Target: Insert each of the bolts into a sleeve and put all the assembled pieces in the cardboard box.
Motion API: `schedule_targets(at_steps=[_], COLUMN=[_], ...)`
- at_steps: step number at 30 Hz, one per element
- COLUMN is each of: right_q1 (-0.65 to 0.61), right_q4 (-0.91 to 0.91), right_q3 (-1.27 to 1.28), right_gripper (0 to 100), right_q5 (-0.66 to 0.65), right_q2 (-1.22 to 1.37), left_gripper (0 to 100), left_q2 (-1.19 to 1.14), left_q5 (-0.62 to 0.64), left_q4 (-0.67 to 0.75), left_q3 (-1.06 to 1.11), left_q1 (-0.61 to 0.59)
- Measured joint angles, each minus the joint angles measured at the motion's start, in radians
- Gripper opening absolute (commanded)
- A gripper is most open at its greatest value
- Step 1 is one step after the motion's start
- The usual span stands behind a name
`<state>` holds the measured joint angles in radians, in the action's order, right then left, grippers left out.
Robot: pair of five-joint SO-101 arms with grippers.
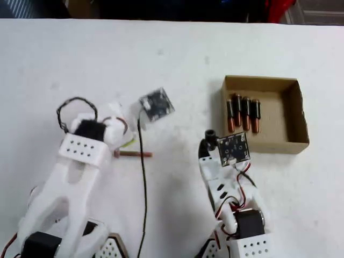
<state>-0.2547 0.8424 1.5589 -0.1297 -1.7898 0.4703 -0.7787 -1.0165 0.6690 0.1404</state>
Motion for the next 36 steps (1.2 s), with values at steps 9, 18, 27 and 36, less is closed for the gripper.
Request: schedule_targets(at_steps=[9,18,27,36], right_q1=[0.000,0.000,0.000,0.000], right_q4=[0.000,0.000,0.000,0.000], right_q3=[0.017,0.017,0.017,0.017], right_gripper=[1.7,1.7,1.7,1.7], right_q5=[0.000,0.000,0.000,0.000], right_q2=[0.000,0.000,0.000,0.000], left_gripper=[15,15,15,15], left_q2=[0.000,0.000,0.000,0.000], left_q5=[0.275,0.288,0.462,0.769], left_q4=[-0.379,-0.603,-0.658,-0.658], left_q3=[-0.227,-0.239,-0.278,-0.284], left_q1=[0.002,0.021,0.029,0.031])
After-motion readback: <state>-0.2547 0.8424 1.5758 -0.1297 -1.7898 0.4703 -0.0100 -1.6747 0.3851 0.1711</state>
